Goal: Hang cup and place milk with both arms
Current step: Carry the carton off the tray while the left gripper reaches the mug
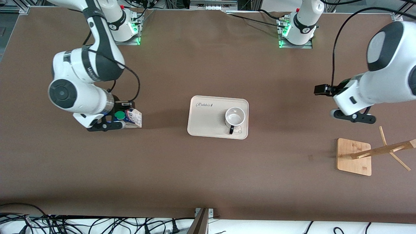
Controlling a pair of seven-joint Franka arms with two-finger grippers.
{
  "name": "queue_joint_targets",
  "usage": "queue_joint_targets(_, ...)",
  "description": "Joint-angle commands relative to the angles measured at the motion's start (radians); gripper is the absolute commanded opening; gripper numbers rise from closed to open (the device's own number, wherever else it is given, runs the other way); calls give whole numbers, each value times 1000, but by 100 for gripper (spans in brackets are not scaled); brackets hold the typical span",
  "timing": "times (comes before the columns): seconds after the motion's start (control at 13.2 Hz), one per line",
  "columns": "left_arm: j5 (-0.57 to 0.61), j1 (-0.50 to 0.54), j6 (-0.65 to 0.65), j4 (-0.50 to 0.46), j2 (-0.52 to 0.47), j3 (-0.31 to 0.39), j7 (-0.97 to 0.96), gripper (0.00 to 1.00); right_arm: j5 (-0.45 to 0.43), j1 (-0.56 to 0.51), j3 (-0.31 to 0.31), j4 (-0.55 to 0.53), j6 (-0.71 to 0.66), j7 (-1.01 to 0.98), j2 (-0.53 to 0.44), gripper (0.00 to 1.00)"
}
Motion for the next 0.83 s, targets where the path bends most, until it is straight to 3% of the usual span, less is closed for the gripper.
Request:
queue_joint_targets(0.0, -22, -46, 44, 16, 46, 7, -3, 100, 25, 8, -50, -185, 105, -102, -85, 42)
queue_joint_targets(0.23, -22, -96, 131, 15, 107, 7, -4, 100, 25, 8, -71, -321, 251, -163, -116, 42)
queue_joint_targets(0.45, -22, -134, 237, 7, 171, 7, -42, 100, 27, 8, -76, -354, 287, -164, -119, 43)
queue_joint_targets(0.53, -22, -151, 274, 7, 191, 7, -65, 100, 27, 8, -76, -354, 287, -163, -119, 50)
queue_joint_targets(0.68, -30, -204, 360, -5, 239, 11, -121, 100, 27, 8, -77, -343, 288, -160, -117, 100)
queue_joint_targets(0.76, -31, -235, 388, -5, 257, 14, -169, 100, 27, 8, -77, -328, 281, -150, -117, 100)
